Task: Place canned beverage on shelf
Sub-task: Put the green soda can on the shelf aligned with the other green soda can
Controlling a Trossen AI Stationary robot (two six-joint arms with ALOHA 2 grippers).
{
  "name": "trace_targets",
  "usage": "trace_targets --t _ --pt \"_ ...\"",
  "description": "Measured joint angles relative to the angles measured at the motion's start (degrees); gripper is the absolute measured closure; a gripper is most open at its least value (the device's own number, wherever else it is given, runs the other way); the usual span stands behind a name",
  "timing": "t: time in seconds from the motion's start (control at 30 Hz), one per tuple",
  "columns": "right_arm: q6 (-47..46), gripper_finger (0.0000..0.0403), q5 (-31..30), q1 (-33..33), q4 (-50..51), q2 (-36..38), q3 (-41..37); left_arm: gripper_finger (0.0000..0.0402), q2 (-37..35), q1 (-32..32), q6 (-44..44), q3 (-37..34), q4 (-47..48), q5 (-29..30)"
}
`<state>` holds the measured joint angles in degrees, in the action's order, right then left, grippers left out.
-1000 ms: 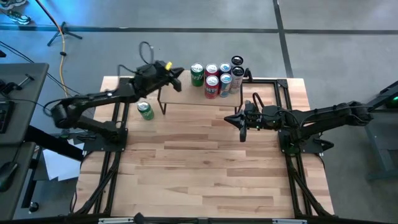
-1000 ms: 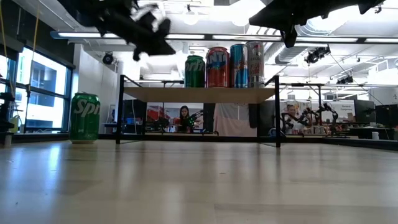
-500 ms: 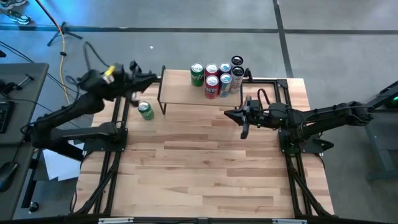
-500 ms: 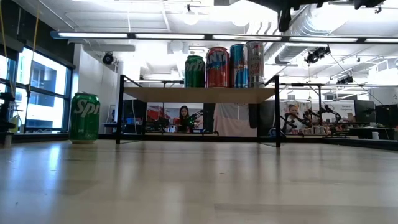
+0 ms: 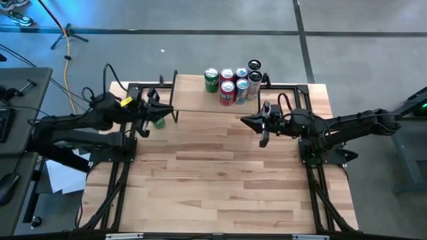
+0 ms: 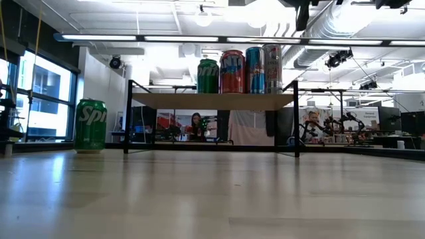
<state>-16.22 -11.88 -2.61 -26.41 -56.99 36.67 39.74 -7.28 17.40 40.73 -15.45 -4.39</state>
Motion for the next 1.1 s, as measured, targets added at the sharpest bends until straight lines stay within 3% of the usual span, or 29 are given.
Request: trace_targets --t 0.17,1.1 --pt "-1.70 0.0403 0.99 -0.04 -0.12 0.44 0.00 0.0401 0.23 2.50 -2.66 -0.76 0.23 4.10" --pt "1.26 0.0403 1.84 -0.02 1.77 1.16 0.01 0.0402 0.38 2.50 -4.14 -0.78 2.29 4.23"
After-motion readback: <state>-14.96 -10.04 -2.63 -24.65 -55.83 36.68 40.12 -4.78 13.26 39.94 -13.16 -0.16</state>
